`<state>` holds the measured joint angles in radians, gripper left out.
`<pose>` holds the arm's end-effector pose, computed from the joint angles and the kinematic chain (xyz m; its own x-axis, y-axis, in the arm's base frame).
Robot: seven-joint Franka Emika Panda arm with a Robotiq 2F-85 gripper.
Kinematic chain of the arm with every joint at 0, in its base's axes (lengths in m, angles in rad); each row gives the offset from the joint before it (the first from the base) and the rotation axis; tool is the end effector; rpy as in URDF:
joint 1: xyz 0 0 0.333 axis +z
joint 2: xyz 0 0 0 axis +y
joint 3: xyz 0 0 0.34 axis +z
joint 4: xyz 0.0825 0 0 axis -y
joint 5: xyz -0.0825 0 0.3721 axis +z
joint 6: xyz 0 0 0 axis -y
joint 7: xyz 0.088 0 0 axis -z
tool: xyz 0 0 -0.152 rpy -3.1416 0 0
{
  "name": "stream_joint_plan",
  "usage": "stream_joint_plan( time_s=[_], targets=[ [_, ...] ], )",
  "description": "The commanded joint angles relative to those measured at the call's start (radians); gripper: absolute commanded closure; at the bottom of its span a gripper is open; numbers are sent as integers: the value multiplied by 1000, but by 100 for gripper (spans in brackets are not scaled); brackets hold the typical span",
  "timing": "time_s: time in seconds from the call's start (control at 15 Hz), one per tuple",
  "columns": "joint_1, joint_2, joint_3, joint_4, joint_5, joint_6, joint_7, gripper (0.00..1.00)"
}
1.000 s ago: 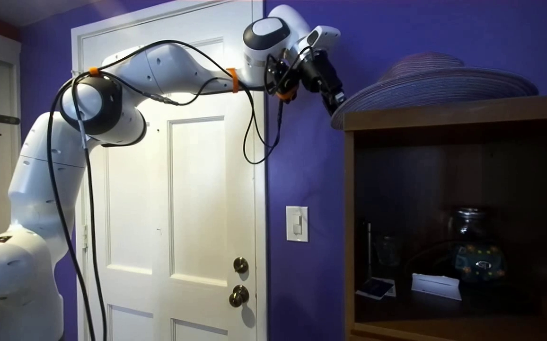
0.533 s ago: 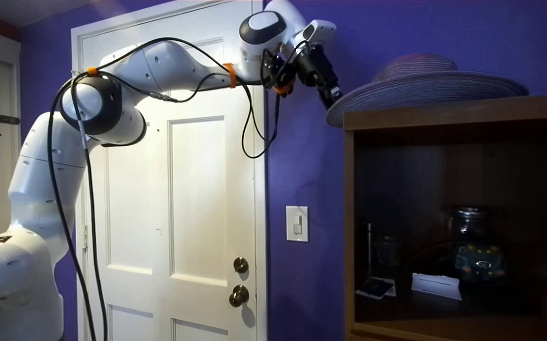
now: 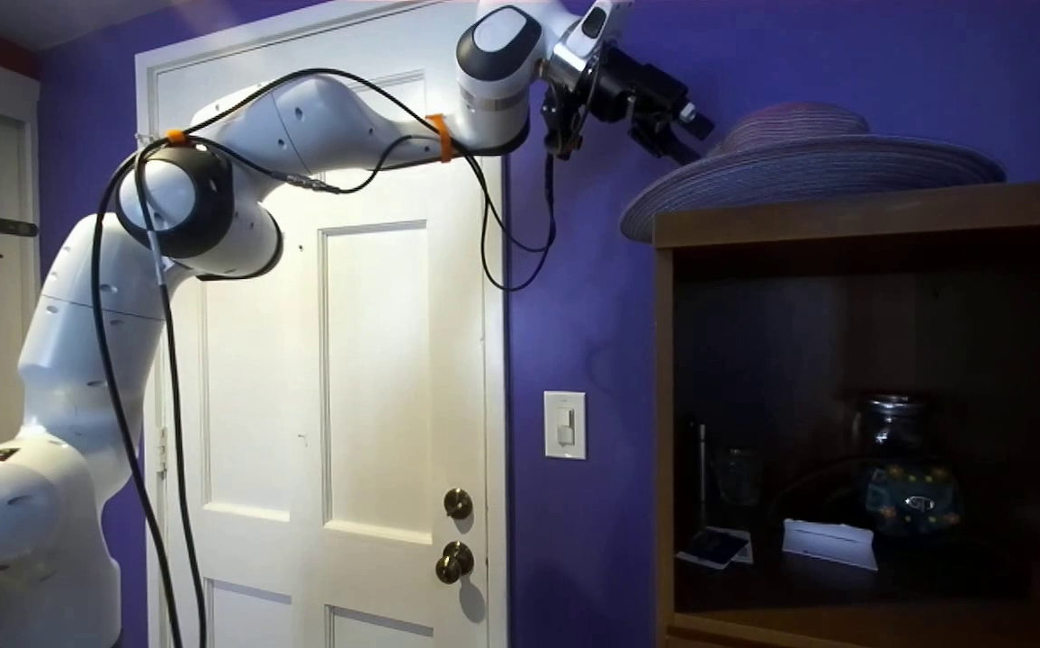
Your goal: Remove the hat from on top of the cabinet and hang it on the door
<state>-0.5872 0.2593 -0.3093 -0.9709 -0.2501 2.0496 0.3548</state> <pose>0.4247 -0.4984 0.8140 0.2521 -0.5776 0.7764 -0.9343 -0.3541 0.0400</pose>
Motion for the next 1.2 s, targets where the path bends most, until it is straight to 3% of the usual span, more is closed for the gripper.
stream_joint_plan(
  time_s=[0.0, 0.47, 0.53, 0.6, 0.87, 1.13],
  targets=[
    [-35, 51, 5, 22, 67, 101, 1, 0],
    [-59, 120, -12, 60, 53, 92, 13, 0],
    [-61, 124, -11, 58, 53, 88, 12, 8],
    [-63, 128, -9, 59, 57, 82, 10, 26],
    [-62, 127, -6, 73, 68, 38, 26, 56],
    [-53, 108, -4, 100, 69, -95, 55, 84]
  ],
)
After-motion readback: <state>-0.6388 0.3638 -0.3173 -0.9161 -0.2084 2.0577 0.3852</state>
